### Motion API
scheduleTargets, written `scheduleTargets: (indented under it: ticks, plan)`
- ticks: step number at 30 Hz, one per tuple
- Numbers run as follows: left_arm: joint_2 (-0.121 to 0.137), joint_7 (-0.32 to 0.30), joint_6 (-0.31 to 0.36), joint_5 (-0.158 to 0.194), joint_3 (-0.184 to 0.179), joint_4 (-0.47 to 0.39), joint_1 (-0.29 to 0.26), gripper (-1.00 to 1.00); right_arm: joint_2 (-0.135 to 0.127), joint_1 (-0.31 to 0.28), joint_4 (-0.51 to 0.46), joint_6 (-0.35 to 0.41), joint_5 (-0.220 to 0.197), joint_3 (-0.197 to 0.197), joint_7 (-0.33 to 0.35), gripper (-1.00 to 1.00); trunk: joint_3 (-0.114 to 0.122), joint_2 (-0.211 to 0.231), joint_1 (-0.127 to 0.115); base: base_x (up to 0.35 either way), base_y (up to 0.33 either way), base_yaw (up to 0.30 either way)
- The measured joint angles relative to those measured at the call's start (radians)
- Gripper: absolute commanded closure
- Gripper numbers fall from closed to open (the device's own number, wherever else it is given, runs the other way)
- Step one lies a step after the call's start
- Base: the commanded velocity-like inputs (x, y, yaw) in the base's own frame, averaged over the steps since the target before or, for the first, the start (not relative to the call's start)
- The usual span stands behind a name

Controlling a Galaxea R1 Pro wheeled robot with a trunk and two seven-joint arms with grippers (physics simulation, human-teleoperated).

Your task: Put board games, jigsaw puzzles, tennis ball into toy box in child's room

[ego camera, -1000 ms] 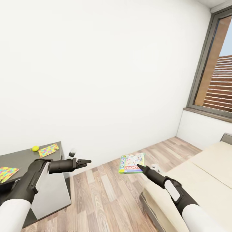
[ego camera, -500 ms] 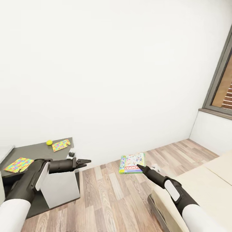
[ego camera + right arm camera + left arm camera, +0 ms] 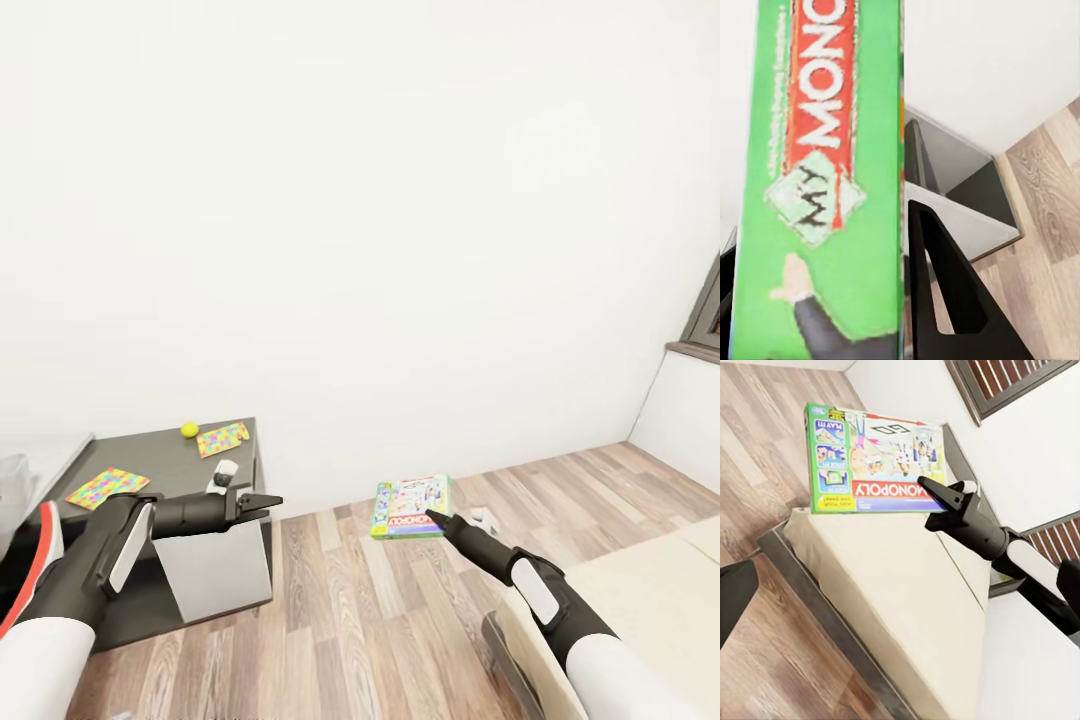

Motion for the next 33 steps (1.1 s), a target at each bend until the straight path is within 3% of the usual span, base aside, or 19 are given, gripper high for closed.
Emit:
scheduleTargets:
  ticks: [33]
  plan:
    - [0.001,-0.006,-0.003,0.002,0.002,0.000,0.000,-1.00,-0.001,0.000,-0.001,-0.026,-0.001,-0.004,0.013,1.00,0.000,0.000,0.000,0.004,0.000,0.003]
